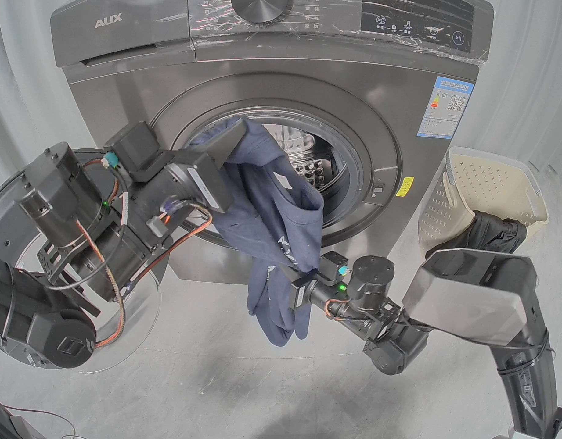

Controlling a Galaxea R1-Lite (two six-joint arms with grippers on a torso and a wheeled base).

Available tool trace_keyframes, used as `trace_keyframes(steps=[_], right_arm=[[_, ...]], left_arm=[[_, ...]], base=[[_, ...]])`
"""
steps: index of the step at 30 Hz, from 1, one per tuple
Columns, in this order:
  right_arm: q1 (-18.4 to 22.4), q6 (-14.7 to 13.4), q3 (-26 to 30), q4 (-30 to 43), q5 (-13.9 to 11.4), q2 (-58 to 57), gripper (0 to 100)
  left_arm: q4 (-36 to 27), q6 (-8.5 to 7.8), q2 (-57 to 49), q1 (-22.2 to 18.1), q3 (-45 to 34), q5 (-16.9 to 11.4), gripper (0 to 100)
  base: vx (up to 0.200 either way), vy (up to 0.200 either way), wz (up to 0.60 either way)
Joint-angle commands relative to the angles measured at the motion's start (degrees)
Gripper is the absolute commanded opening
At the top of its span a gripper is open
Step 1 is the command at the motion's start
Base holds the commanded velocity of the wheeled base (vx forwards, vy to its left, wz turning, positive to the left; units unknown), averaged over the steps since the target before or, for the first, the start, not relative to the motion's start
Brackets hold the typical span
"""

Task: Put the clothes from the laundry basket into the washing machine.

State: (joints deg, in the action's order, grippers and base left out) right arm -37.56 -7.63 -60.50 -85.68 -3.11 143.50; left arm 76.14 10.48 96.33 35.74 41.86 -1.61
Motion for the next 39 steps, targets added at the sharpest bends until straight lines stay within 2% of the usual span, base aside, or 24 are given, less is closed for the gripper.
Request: trace_keyframes(steps=[1, 6, 12, 16, 19, 25, 28, 29, 32, 37, 39], right_arm=[[3.90, 0.07, 6.27, -0.55, -0.41, -9.73, 0], [5.39, 0.07, 8.47, -0.63, -0.49, -14.12, 0], [4.51, -0.02, 8.91, -0.46, -0.32, -16.58, 0], [2.67, -0.10, 8.47, -0.02, 0.21, -17.81, 0], [1.96, -0.19, 8.47, 0.16, 0.30, -18.51, 0], [1.00, -0.28, 9.44, 0.16, 0.38, -19.83, 0], [1.00, -0.28, 9.79, 0.16, 0.38, -20.18, 0], [1.00, -0.28, 9.79, 0.07, 0.30, -20.18, 0], [1.08, -0.28, 9.70, 0.16, 0.38, -20.18, 0], [1.61, -0.19, 9.26, 0.16, 0.30, -20.18, 0], [1.70, -0.19, 8.91, 0.25, 0.30, -20.10, 0]], left_arm=[[-1.08, -0.02, -2.55, -4.28, -6.53, -0.06, 0], [-1.35, 0.06, -2.99, -5.68, -14.18, -0.85, 0], [-2.58, -0.02, -1.94, -6.91, -21.47, -0.94, 0], [-2.75, -0.02, -0.09, -7.00, -26.04, -3.40, 0], [-2.40, -0.02, 2.02, -7.09, -27.45, -4.63, 0], [-1.52, -0.46, 7.47, -6.74, -27.54, -4.63, 0], [1.20, -0.73, 10.11, -6.48, -27.45, -4.63, 0], [2.26, -0.99, 10.81, -6.39, -27.62, -4.63, 100], [3.31, -0.90, 11.78, -6.04, -28.15, -4.63, 100], [4.80, -1.26, 11.95, -4.10, -33.78, -4.63, 100], [7.53, -1.61, 11.78, -2.52, -37.64, -4.63, 100]], base=[[0.000, 0.000, 0.00], [0.000, 0.000, 0.00], [0.000, 0.000, 0.00], [0.000, 0.000, 0.00], [0.000, 0.000, 0.00], [0.000, 0.000, 0.00], [0.000, 0.000, 0.00], [0.000, 0.000, 0.00], [0.000, 0.000, 0.00], [0.000, 0.000, 0.00], [0.000, 0.000, 0.00]])
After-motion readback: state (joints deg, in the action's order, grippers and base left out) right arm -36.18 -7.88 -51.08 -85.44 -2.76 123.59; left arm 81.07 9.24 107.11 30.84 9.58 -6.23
